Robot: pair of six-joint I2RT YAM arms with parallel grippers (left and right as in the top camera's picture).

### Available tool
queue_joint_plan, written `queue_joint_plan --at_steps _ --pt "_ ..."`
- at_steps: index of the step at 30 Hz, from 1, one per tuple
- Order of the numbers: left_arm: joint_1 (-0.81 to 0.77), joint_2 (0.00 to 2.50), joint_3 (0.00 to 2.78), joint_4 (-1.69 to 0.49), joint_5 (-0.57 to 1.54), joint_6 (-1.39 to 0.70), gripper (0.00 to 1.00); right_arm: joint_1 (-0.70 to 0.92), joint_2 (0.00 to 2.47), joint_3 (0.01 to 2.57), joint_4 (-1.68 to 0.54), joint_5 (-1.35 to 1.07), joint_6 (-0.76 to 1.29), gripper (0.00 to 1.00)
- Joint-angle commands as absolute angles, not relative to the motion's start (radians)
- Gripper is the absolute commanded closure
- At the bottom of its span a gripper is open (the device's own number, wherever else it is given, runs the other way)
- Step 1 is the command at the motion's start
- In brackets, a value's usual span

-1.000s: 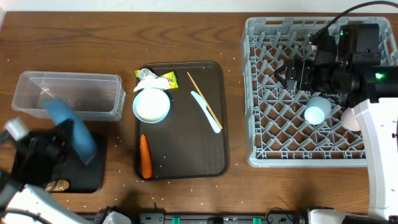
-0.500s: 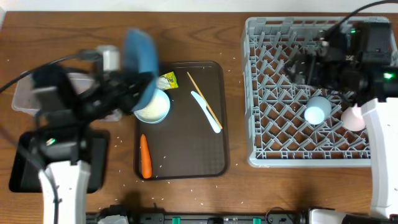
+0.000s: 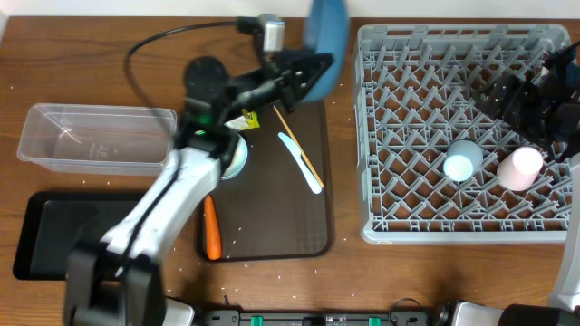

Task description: Sort waste into correct bins and load items into the dishwasher rack

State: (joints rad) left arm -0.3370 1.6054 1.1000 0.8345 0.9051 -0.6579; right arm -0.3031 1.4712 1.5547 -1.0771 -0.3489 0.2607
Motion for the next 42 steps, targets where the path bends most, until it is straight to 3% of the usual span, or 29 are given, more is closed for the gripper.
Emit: queue_joint_plan --at_steps 1,8,24,40,42 --pt "-0.380 1.722 1.157 0.987 0.875 -0.870 0.94 -0.316 1.472 1.556 -1.085 -0.354 0.273 0.14" --pt "-0.467 1.861 1.245 1.090 0.834 -0.929 0.94 -0.316 1.472 1.556 -1.132 -0.263 0.273 0.14" --pt "-0.655 1.882 1.249 1.076 0.410 -0.926 0.94 -0.379 1.472 1.556 -1.173 -0.235 0.299 0.14" --pt "-0.670 1.897 1.250 1.079 0.419 -0.918 0.94 -0.386 1.473 1.555 -1.207 -0.178 0.254 0.13" --pt "-0.678 1.897 1.250 1.079 0.427 -0.917 0.94 -0.388 1.473 1.555 -1.184 -0.136 0.254 0.18"
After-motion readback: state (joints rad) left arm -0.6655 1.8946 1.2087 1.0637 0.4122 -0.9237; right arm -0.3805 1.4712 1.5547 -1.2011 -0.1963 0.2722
